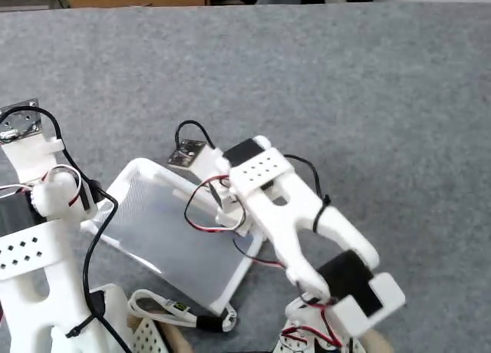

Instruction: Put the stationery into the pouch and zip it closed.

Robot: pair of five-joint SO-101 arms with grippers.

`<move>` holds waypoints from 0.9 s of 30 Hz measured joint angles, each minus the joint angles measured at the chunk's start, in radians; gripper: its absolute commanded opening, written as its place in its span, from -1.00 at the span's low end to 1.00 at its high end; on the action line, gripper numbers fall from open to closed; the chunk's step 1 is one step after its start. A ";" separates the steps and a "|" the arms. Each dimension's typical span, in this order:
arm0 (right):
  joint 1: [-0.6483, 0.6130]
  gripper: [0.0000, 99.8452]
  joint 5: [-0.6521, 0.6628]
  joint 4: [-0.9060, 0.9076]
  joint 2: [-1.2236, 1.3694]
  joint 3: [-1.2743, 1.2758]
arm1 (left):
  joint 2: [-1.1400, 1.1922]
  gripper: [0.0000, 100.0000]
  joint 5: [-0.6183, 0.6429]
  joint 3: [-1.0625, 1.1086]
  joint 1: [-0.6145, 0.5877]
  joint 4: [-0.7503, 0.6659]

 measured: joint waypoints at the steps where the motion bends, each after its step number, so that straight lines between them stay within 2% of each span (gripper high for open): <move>1: 0.005 -0.59 0.005 -0.006 0.021 0.000 | 0.000 -0.55 0.000 0.000 0.000 0.000; 7: 0.006 -0.60 0.011 -0.037 0.069 -0.008 | 0.000 -0.55 0.000 0.000 0.000 0.000; 12: 0.006 -0.79 0.038 -0.044 0.075 -0.008 | 0.000 -0.55 0.000 0.000 0.000 0.000; 19: 0.006 -0.77 0.086 -0.029 0.075 -0.009 | 0.000 -0.56 0.000 0.017 0.000 -0.029; 23: 0.008 -0.94 0.086 -0.029 0.075 -0.009 | 0.000 -0.56 0.000 0.066 0.000 -0.069; 27: 0.009 -0.93 0.087 -0.041 0.075 -0.009 | 0.000 -0.56 -0.002 0.080 0.000 -0.074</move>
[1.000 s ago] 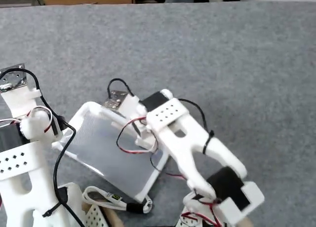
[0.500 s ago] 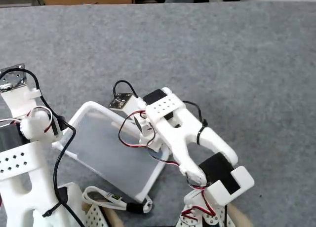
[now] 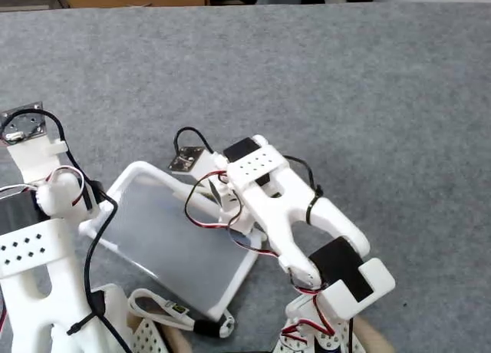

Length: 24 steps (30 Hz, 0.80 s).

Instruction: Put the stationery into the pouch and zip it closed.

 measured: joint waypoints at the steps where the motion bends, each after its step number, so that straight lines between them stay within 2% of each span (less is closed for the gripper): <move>1: 0.000 -0.93 0.005 0.000 0.000 0.000 | 0.000 -0.56 0.000 0.000 0.000 -0.003; 5: 0.000 -0.97 0.061 0.000 0.000 0.000 | 0.000 -0.56 0.000 0.000 0.000 -0.005; 17: 0.003 -0.98 0.066 -0.068 -0.097 -0.028 | 0.000 -0.56 0.000 0.000 0.000 -0.005; 24: 0.155 -0.98 0.068 -0.071 -0.150 -0.175 | 0.000 -0.56 0.000 0.000 0.000 -0.005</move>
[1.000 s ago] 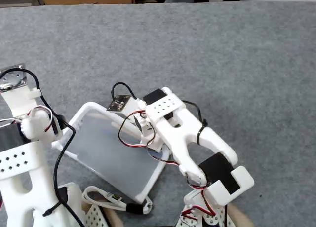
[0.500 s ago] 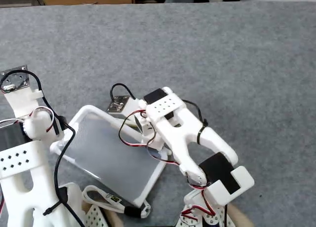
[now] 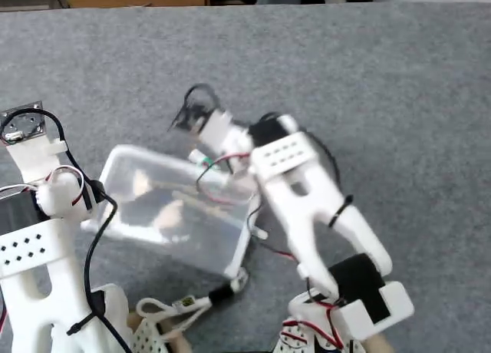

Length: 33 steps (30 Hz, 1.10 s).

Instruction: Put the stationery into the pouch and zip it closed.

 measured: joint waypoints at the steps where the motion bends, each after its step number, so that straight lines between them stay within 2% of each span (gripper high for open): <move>1: 0.029 -0.98 0.000 0.000 0.000 -0.023 | 0.000 -0.56 0.000 0.000 0.000 0.000; 8: 0.207 -0.98 0.006 -0.138 0.152 -0.167 | 0.000 -0.56 0.000 0.000 0.000 -0.002; 13: 0.230 -0.97 0.003 -0.167 0.388 -0.318 | 0.000 -0.55 0.000 0.000 0.000 -0.002; 15: 0.235 -0.88 -0.005 -0.127 0.476 -0.393 | 0.000 -0.55 0.000 0.000 0.000 -0.002; 20: 0.235 -0.50 -0.057 0.035 0.565 -0.551 | 0.000 -0.55 0.000 0.000 0.000 -0.002; 26: 0.224 -0.58 -0.061 0.224 0.546 -0.634 | 0.000 -0.55 0.000 0.000 0.000 -0.002; 29: 0.169 -0.58 -0.063 0.359 0.466 -0.634 | 0.000 -0.55 0.000 0.000 0.000 -0.002; 33: 0.078 -0.55 -0.135 0.457 0.313 -0.537 | 0.000 -0.55 0.000 0.000 0.000 -0.002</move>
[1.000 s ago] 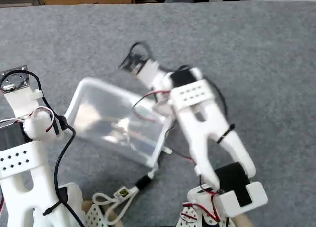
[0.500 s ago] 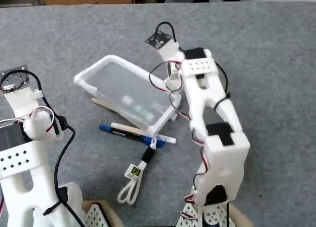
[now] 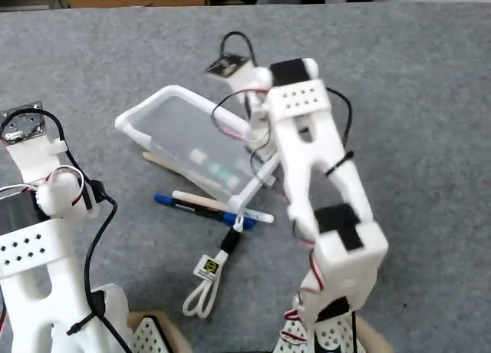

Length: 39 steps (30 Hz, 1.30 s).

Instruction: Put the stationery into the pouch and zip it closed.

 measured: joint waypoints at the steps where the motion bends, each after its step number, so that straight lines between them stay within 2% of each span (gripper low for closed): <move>1: -0.028 -0.55 -0.020 0.005 -0.040 0.046 | 0.000 -0.55 0.000 0.000 0.000 0.000; 7: -0.253 -0.55 -0.169 -0.112 -0.278 0.396 | 0.000 -0.55 0.000 0.000 -0.015 0.000; 12: -0.292 -0.55 -0.307 -0.212 -0.350 0.600 | 0.000 -0.55 0.000 0.000 -0.097 0.000; 19: -0.318 -0.55 -0.384 -0.258 -0.264 0.634 | 0.000 -0.55 -0.063 0.000 -0.137 0.000; 27: -0.580 -0.55 -0.446 -0.305 -0.210 0.643 | 0.000 -0.55 -0.069 0.000 -0.137 0.000; 34: -0.588 -0.56 -0.465 -0.273 -0.198 0.671 | 0.000 -0.55 -0.069 0.000 -0.137 0.000; 39: -0.539 -0.56 -0.466 -0.270 -0.195 0.684 | 0.000 -0.55 -0.069 0.000 -0.137 0.000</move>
